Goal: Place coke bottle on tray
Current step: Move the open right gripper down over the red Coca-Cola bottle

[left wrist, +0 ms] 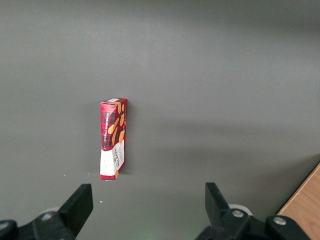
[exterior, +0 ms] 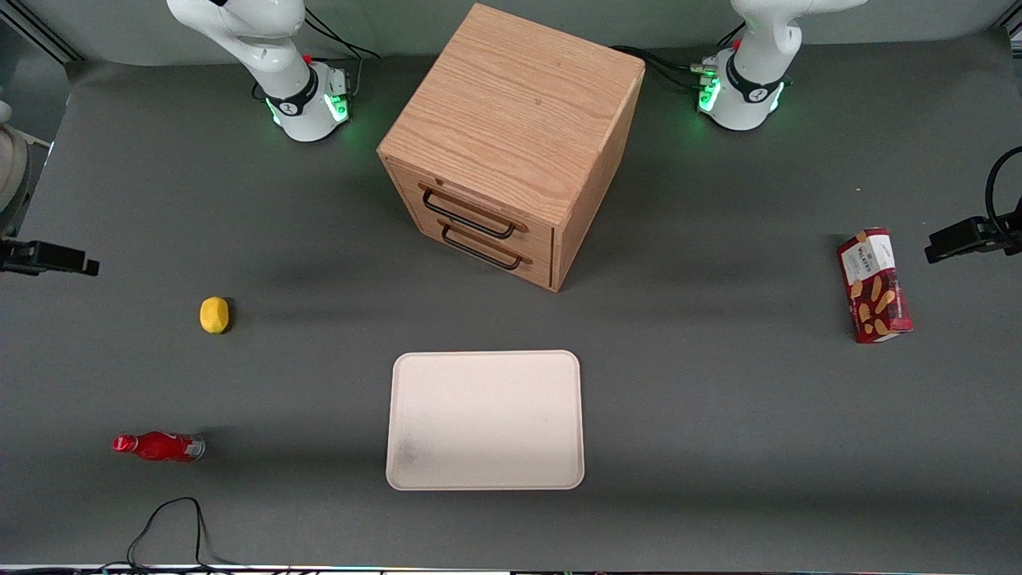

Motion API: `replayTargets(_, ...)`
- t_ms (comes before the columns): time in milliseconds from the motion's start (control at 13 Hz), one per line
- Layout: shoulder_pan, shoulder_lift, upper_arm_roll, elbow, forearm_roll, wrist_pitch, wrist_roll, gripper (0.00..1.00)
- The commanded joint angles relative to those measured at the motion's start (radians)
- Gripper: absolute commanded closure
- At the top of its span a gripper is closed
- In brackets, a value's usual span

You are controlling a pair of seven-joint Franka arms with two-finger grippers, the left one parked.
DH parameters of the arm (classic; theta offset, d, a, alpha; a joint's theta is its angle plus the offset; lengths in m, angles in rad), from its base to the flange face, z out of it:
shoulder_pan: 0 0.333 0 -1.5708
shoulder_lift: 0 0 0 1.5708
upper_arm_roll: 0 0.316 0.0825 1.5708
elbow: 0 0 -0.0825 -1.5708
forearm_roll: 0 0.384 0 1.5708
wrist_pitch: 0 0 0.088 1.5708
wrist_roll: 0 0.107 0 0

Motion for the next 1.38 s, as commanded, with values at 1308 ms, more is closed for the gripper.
replayTargets(1308, 0.059, 0.629, 0.011, 0.503, -0.014, 0.445, 0.0, 0.01)
